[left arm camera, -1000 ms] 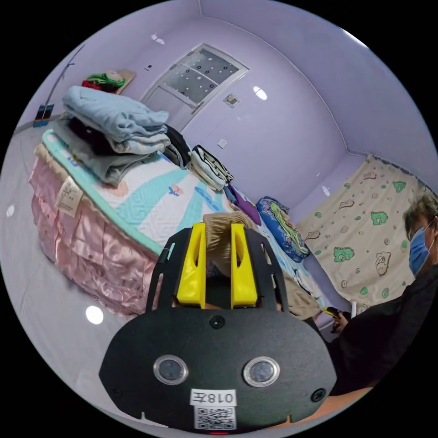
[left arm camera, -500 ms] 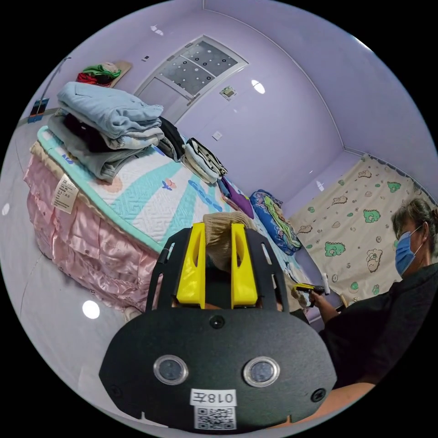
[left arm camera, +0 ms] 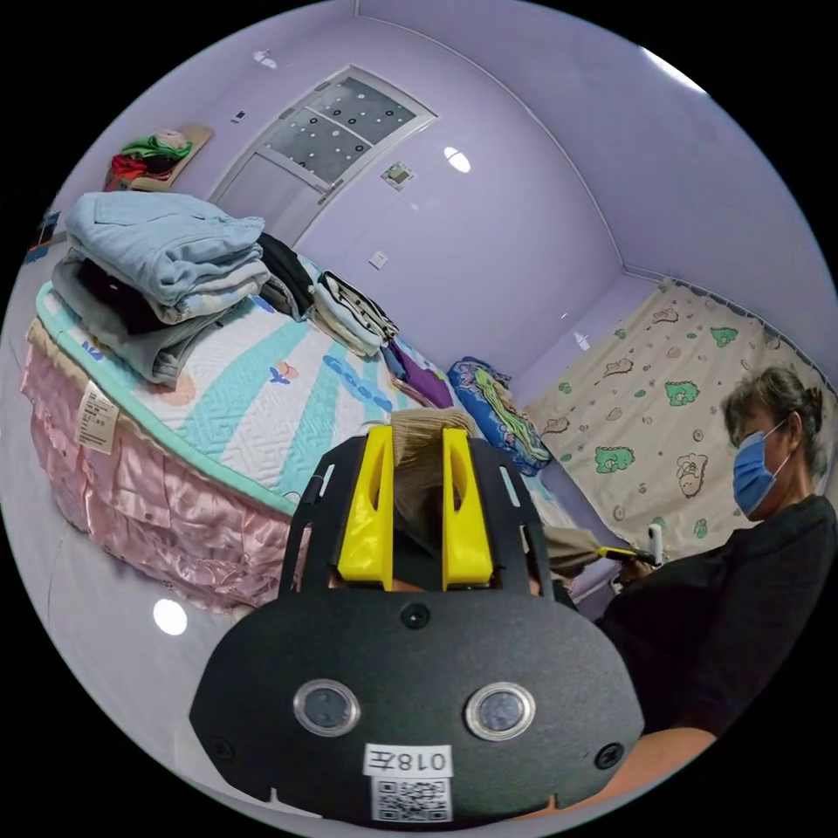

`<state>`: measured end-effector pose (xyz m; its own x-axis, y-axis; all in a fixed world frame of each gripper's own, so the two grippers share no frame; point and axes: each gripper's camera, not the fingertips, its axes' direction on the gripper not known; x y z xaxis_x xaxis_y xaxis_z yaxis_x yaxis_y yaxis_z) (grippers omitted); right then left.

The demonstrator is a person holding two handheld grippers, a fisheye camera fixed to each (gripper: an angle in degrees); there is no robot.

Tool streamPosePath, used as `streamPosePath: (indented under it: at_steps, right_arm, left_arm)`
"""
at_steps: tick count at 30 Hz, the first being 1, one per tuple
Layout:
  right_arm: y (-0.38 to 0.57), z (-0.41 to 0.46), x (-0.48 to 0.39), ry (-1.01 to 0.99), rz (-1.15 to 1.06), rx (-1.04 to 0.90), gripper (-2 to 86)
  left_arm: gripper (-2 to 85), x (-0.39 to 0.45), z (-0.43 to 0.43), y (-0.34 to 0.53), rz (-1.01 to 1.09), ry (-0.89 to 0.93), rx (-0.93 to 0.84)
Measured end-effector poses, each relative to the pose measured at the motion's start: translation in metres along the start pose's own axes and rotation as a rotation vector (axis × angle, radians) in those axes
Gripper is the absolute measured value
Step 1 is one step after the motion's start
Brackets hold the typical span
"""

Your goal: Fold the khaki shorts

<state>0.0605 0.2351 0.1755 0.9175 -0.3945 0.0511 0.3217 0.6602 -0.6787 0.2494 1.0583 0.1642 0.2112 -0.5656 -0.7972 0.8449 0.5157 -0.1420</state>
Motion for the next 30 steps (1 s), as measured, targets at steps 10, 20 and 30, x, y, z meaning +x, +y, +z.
streamPosePath:
  at_steps: [10, 20, 30]
  right_arm:
    - [0.108, -0.045, -0.018, -0.323, 0.12, -0.163, 5.1]
    - [0.095, -0.058, 0.139, 0.169, 0.759, 0.256, 9.5]
    - [0.037, -0.018, 0.218, 0.443, 0.822, 0.132, 10.9]
  left_arm:
    - [8.0, -0.023, -0.013, -0.001, -0.034, 0.007, -0.129]
    - [10.3, 0.033, 0.077, -0.082, 0.142, -0.119, -0.182]
    - [10.7, 0.08, 0.334, -0.154, 0.283, -0.241, -0.628]
